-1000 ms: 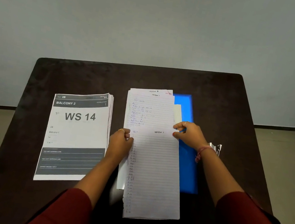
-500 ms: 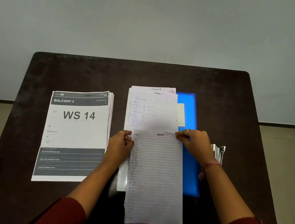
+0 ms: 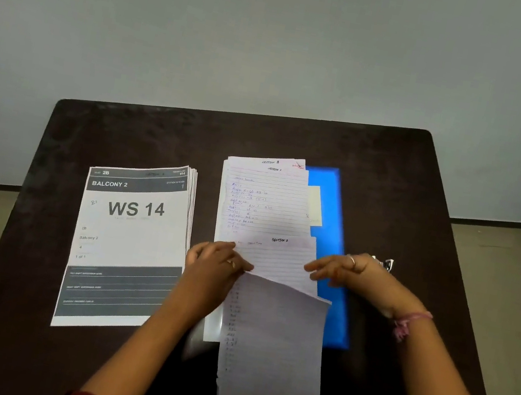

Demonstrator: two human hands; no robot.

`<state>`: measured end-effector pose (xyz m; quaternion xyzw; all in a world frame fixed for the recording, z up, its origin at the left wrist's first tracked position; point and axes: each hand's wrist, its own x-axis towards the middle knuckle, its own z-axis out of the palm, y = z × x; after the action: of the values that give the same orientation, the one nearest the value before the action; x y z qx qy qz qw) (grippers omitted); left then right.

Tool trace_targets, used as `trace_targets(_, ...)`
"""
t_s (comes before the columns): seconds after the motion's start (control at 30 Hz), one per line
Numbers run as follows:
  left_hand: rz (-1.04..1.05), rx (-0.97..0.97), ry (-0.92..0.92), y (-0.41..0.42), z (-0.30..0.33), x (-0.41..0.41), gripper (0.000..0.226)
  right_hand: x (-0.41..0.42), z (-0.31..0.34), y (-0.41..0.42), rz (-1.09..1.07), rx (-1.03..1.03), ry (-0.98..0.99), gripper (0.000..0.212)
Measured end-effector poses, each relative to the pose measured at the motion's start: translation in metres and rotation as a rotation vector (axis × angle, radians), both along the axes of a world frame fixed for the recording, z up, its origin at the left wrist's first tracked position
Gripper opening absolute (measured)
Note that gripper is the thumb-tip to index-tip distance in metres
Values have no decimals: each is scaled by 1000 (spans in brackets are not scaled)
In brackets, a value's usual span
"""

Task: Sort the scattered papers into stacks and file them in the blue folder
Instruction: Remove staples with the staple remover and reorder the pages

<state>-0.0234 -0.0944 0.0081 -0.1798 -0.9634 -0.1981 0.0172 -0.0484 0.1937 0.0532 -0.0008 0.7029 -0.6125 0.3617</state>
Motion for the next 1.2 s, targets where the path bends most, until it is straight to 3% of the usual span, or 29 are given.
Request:
trace_targets(0.1, 7, 27, 34, -1, 1, 6, 19, -19, -21, -9, -237, 291, 134, 11)
trace_targets(0.23, 2, 22, 20, -1, 3, 10, 17, -47, -47, -17, 13, 687, 297, 37)
trace_targets(0.33, 0, 24, -29, -1, 6, 12, 26, -58, -51, -23, 134, 735, 313, 41)
trace_targets(0.47, 9, 4, -74, -1, 7, 16, 37, -59, -47, -27, 144, 783, 366, 22)
trace_targets(0.67, 28, -38, -115, -2, 0, 18, 27, -40, -35, -27, 212, 903, 537, 19)
trace_targets(0.77, 14, -15, -128, -3, 2, 17, 16, -25, -25, -26, 243, 804, 526, 16)
trace_targets(0.93, -61, -13, -73, -7, 0, 14, 3, 5, 6, -16, 310, 339, 248, 17)
trace_targets(1.03, -96, -27, -45, -9, 5, 13, 26, 6, 7, -11, 211, 129, 81, 12)
trace_targets(1.1, -109, -21, -63, -10, 7, 13, 28, -3, -4, -13, 14, 144, 106, 13)
trace_targets(1.2, -72, 14, -169, -8, 11, 14, 17, -25, -32, -18, -104, 498, 263, 22)
